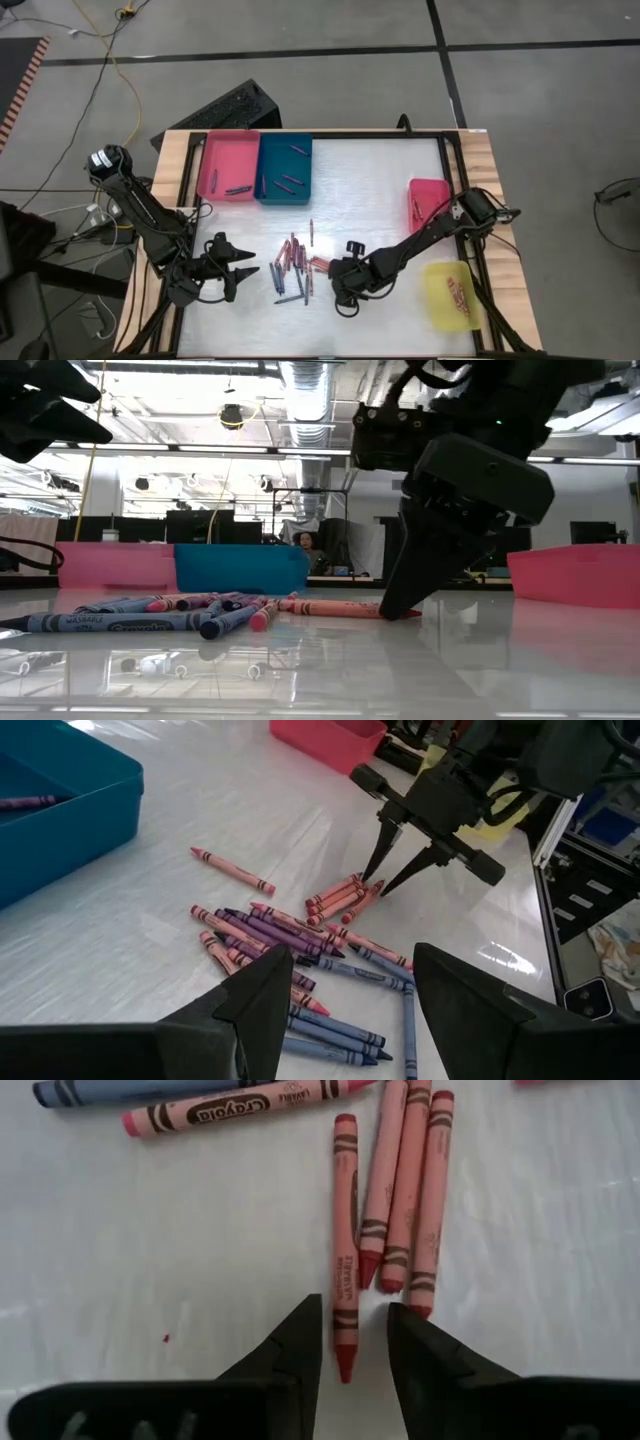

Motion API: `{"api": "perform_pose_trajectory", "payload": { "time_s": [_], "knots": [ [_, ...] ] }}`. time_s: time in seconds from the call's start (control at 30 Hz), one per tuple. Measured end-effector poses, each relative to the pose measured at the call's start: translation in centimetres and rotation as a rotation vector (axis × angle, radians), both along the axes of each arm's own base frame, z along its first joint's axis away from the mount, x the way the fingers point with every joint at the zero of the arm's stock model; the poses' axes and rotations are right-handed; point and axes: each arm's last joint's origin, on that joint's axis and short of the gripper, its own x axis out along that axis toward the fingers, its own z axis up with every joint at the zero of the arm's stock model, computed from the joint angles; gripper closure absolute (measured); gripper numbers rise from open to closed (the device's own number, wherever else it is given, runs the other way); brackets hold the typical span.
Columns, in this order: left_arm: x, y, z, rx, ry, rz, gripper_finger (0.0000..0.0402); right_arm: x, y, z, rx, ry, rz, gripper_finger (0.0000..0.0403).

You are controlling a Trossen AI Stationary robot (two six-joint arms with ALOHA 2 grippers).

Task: Sort crayons
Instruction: Put the red crayon into the small red bin

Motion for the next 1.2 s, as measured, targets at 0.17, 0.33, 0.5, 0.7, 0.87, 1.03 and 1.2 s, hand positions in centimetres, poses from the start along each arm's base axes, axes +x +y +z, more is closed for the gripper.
{"api": "perform_pose_trajectory", "payload": {
  "time_s": [0.17, 0.33, 0.5, 0.7, 0.87, 1.03, 1.2],
  "knots": [
    [0.0, 0.0, 0.0, 0.003, 0.003, 0.0, 0.0203, -0.4, -0.2, -0.4, 0.005, 0.011, -0.026, 0.0284],
    [0.0, 0.0, -0.1, 0.005, 0.005, 0.001, 0.0203, -0.4, -0.2, -0.4, 0.004, 0.014, -0.026, 0.0302],
    [0.0, 0.0, -0.1, -0.003, 0.004, 0.004, 0.0203, -0.4, -0.2, -0.4, 0.004, 0.017, -0.028, 0.0349],
    [0.0, 0.0, -0.1, -0.004, 0.003, 0.004, 0.0203, -0.4, -0.2, -0.5, 0.003, 0.02, -0.028, 0.0397],
    [0.0, 0.0, -0.1, -0.008, 0.002, 0.005, 0.0203, -0.5, -0.1, -0.5, 0.015, 0.018, -0.042, 0.0392],
    [0.0, 0.0, -0.1, -0.011, 0.002, 0.007, 0.0203, -0.8, 0.5, -0.3, 0.02, 0.009, -0.029, 0.0395],
    [0.0, 0.0, 0.0, -0.012, 0.001, 0.006, 0.0203, -1.5, 1.1, 0.6, 0.083, -0.001, -0.059, 0.0396]
  ]
}}
